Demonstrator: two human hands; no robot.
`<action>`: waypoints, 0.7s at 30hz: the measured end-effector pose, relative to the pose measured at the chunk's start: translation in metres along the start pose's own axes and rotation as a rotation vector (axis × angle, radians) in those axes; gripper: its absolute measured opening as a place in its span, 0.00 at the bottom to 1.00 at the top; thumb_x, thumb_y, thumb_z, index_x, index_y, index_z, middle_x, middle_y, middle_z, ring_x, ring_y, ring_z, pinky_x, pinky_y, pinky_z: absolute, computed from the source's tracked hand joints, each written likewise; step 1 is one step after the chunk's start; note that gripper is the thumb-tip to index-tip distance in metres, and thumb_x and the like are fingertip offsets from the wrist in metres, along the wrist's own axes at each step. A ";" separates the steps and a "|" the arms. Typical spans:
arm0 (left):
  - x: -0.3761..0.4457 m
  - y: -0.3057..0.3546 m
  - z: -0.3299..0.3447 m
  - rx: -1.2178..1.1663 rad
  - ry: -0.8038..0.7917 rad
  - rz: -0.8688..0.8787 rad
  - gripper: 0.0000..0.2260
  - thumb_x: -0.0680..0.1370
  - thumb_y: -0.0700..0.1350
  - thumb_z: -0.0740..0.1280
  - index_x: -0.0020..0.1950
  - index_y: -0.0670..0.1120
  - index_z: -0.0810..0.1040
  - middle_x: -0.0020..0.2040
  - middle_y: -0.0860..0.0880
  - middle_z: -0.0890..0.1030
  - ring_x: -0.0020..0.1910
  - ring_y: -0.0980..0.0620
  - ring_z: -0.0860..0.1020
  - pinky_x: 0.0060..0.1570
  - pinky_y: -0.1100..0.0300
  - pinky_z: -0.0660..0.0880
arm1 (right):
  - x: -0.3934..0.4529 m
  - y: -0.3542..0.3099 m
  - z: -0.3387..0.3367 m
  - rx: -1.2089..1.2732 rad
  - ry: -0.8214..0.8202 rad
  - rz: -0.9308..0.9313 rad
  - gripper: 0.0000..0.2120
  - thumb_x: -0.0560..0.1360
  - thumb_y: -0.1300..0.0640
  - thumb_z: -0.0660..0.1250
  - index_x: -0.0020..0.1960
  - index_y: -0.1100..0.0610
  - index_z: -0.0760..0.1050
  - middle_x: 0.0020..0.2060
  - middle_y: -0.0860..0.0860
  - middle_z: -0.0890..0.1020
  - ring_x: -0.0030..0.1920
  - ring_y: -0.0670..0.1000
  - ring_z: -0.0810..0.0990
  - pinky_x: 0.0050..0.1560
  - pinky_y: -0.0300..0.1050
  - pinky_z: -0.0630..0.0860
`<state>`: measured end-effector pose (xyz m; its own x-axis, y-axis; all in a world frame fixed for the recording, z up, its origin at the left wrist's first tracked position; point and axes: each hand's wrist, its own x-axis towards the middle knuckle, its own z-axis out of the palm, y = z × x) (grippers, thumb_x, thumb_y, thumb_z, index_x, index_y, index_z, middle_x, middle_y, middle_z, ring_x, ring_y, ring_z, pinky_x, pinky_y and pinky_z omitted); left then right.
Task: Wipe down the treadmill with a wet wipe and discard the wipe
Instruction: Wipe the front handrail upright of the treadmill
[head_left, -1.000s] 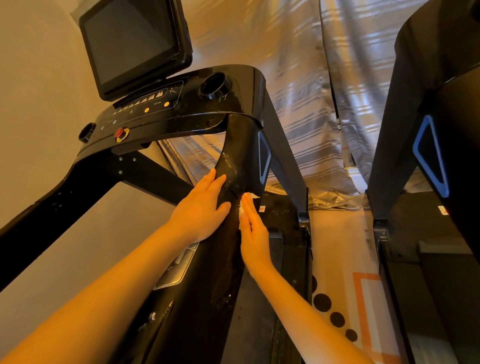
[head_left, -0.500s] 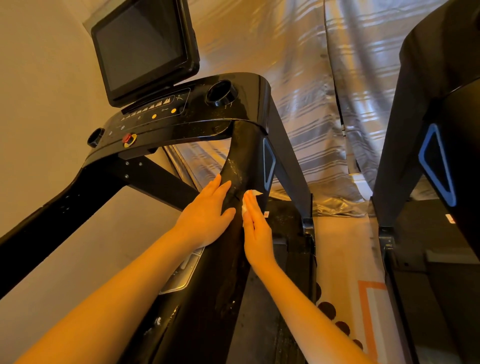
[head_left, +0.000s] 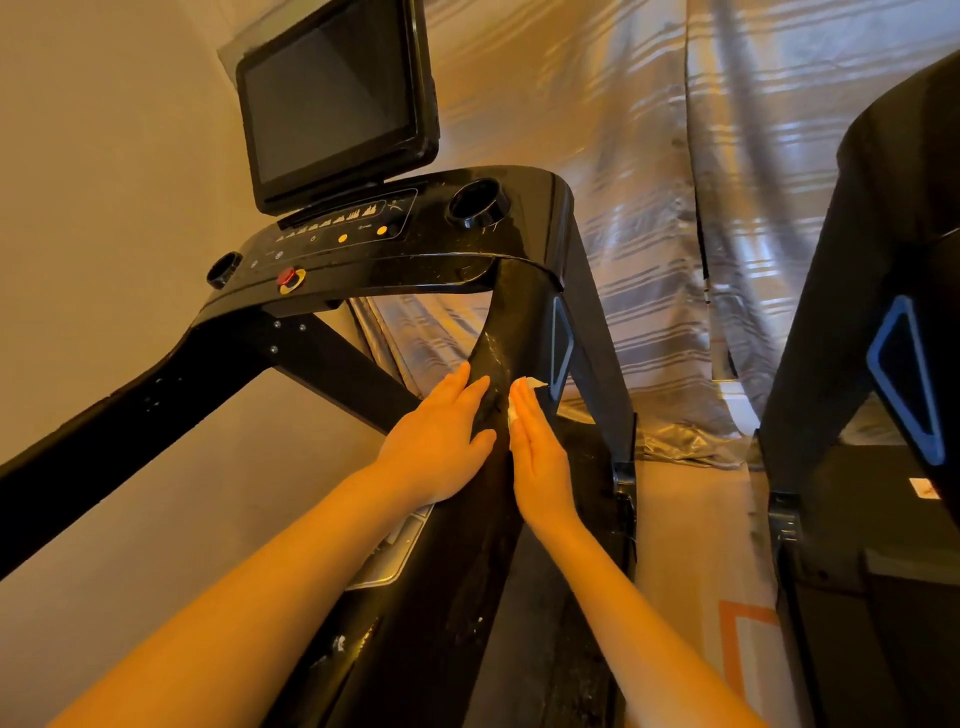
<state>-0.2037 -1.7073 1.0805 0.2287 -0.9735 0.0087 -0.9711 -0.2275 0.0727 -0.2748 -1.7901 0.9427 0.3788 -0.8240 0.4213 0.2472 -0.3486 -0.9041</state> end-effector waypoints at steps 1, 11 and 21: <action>-0.001 0.001 -0.001 0.017 -0.004 0.005 0.29 0.83 0.54 0.58 0.81 0.52 0.50 0.81 0.51 0.45 0.79 0.49 0.51 0.75 0.51 0.59 | 0.008 -0.001 -0.003 -0.031 -0.014 -0.012 0.22 0.85 0.57 0.53 0.78 0.53 0.55 0.73 0.37 0.57 0.70 0.26 0.56 0.70 0.26 0.56; -0.020 -0.010 -0.005 -0.004 -0.059 0.057 0.31 0.82 0.59 0.56 0.81 0.52 0.46 0.80 0.53 0.41 0.79 0.53 0.46 0.76 0.53 0.54 | 0.040 -0.004 -0.016 -0.204 -0.126 -0.120 0.21 0.85 0.57 0.53 0.75 0.45 0.53 0.76 0.42 0.55 0.77 0.40 0.54 0.78 0.52 0.54; -0.018 -0.013 -0.004 -0.061 -0.055 0.061 0.30 0.83 0.60 0.54 0.81 0.53 0.47 0.80 0.55 0.40 0.79 0.54 0.46 0.76 0.55 0.53 | 0.091 -0.014 -0.037 -0.510 -0.294 -0.222 0.20 0.85 0.58 0.51 0.76 0.50 0.54 0.77 0.48 0.55 0.77 0.44 0.49 0.79 0.51 0.41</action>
<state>-0.1954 -1.6868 1.0830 0.1636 -0.9857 -0.0395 -0.9767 -0.1675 0.1344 -0.2764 -1.8768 0.9909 0.6143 -0.5759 0.5394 -0.0809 -0.7260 -0.6829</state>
